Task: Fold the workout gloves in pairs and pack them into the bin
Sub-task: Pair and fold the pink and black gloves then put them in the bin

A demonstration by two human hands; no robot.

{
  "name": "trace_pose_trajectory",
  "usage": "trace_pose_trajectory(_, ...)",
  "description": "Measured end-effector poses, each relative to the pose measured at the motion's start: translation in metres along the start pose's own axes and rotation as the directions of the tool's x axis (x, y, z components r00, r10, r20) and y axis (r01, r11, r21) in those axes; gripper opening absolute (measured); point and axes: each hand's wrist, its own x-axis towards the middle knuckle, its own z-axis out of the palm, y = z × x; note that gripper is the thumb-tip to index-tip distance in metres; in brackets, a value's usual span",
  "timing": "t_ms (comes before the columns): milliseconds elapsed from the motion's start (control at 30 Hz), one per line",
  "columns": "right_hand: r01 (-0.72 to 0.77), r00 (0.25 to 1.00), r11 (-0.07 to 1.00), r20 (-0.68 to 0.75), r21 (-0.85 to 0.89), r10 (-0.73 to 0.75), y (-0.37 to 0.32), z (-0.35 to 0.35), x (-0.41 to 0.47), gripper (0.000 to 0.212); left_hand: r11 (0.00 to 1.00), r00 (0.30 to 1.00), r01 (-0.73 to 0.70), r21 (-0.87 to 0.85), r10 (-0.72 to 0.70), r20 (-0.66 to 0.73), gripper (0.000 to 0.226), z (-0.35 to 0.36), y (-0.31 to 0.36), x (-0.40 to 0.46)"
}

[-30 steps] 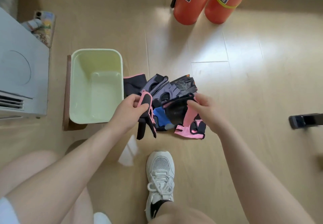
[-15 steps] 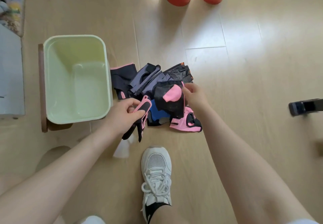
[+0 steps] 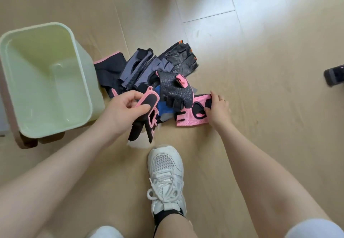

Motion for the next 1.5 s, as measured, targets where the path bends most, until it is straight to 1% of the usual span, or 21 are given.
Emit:
trace_pose_trajectory(100,-0.028,0.997,0.998,-0.079,-0.055,0.023,0.003,0.004,-0.002,0.043,1.0,1.0,0.007,0.001,-0.007,0.005,0.017,0.0,0.001,-0.002)
trace_pose_trajectory(167,-0.041,0.992,0.999,-0.117,-0.014,0.039,0.008,0.006,-0.007,0.027,1.0,1.0,0.029,-0.006,-0.029,-0.003,0.017,0.0,0.001,-0.004)
trace_pose_trajectory(233,-0.075,0.989,0.98,-0.109,0.182,0.096,0.012,0.006,-0.012,0.016,0.999,0.999,0.043,-0.026,-0.044,-0.016,0.019,0.0,0.002,-0.006)
trace_pose_trajectory(300,-0.094,0.991,0.914,-0.052,0.396,0.125,0.012,0.0,-0.019,0.011,0.999,0.998,0.047,-0.025,-0.048,-0.032,0.02,0.001,0.003,-0.008)
trace_pose_trajectory(400,0.001,0.99,0.917,-0.128,0.398,0.055,0.001,-0.019,-0.031,0.023,0.998,0.997,0.055,0.002,-0.055,-0.059,0.011,0.004,0.005,-0.016)
trace_pose_trajectory(500,0.238,0.958,0.918,-0.232,0.316,-0.169,-0.035,-0.039,-0.042,0.029,0.999,0.997,0.037,0.029,-0.035,-0.075,0.011,-0.002,0.007,-0.026)
trace_pose_trajectory(567,0.438,0.895,0.866,-0.212,0.241,-0.393,-0.069,-0.042,-0.049,0.024,0.999,0.997,0.019,0.045,-0.016,-0.078,0.007,-0.014,0.008,-0.034)
trace_pose_trajectory(667,0.713,0.701,0.696,-0.113,0.082,-0.704,-0.118,-0.025,-0.052,0.024,0.995,0.993,0.017,0.099,-0.005,-0.115,0.013,-0.039,0.002,-0.043)
trace_pose_trajectory(733,0.807,0.591,0.589,0.062,-0.046,-0.804,-0.141,-0.005,-0.049,0.029,0.993,0.989,0.036,0.114,-0.02,-0.146,0.012,-0.056,-0.003,-0.049)
trace_pose_trajectory(800,0.829,0.558,0.51,0.294,-0.228,-0.776,-0.151,0.013,-0.045,0.04,0.992,0.986,0.054,0.112,-0.035,-0.161,0.01,-0.066,-0.011,-0.052)
trace_pose_trajectory(833,0.825,0.562,0.46,0.387,-0.329,-0.731,-0.149,0.02,-0.042,0.045,0.991,0.986,0.06,0.117,-0.04,-0.165,0.01,-0.07,-0.015,-0.054)
trace_pose_trajectory(900,0.781,0.611,0.393,0.464,-0.485,-0.642,-0.136,0.025,-0.036,0.051,0.992,0.98,0.062,0.113,-0.04,-0.193,0.01,-0.074,-0.022,-0.055)
trace_pose_trajectory(967,0.693,0.71,0.451,0.42,-0.563,-0.566,-0.122,0.023,-0.033,0.05,0.994,0.968,0.067,0.091,-0.043,-0.246,0.01,-0.077,-0.027,-0.054)
trace_pose_trajectory(1033,0.642,0.759,0.566,0.324,-0.517,-0.564,-0.121,0.02,-0.032,0.04,0.997,0.957,0.042,0.067,-0.021,-0.29,0.017,-0.08,-0.031,-0.054)
trace_pose_trajectory(1100,0.699,0.696,0.575,0.222,-0.426,-0.683,-0.137,0.017,-0.034,0.029,0.999,0.948,0.036,-0.001,-0.034,-0.316,0.02,-0.083,-0.033,-0.053)
trace_pose_trajectory(1167,0.765,0.618,0.554,0.129,-0.328,-0.776,-0.166,0.014,-0.032,0.025,0.994,0.942,0.053,-0.093,-0.081,-0.325,0.011,-0.087,-0.033,-0.052)
trace_pose_trajectory(1200,0.78,0.602,0.56,0.094,-0.278,-0.793,-0.182,0.013,-0.028,0.026,0.992,0.941,0.057,-0.115,-0.092,-0.326,0.009,-0.09,-0.033,-0.052)
trace_pose_trajectory(1233,0.783,0.606,0.578,0.072,-0.23,-0.792,-0.198,0.013,-0.023,0.027,0.99,0.94,0.061,-0.128,-0.1,-0.327,0.008,-0.092,-0.034,-0.05)
trace_pose_trajectory(1333,0.73,0.683,0.672,0.099,-0.12,-0.724,-0.24,0.018,0.003,0.035,0.987,0.934,0.051,-0.154,-0.102,-0.343,0.011,-0.102,-0.034,-0.045)
trace_pose_trajectory(1400,0.695,0.719,0.706,0.156,-0.136,-0.678,-0.255,0.026,0.024,0.037,0.987,0.926,0.045,-0.156,-0.1,-0.363,0.016,-0.107,-0.034,-0.041)
trace_pose_trajectory(1500,0.641,0.767,0.746,0.207,-0.184,-0.608,-0.265,0.035,0.047,0.037,0.98,0.921,0.043,-0.194,-0.114,-0.372,0.01,-0.111,-0.034,-0.032)
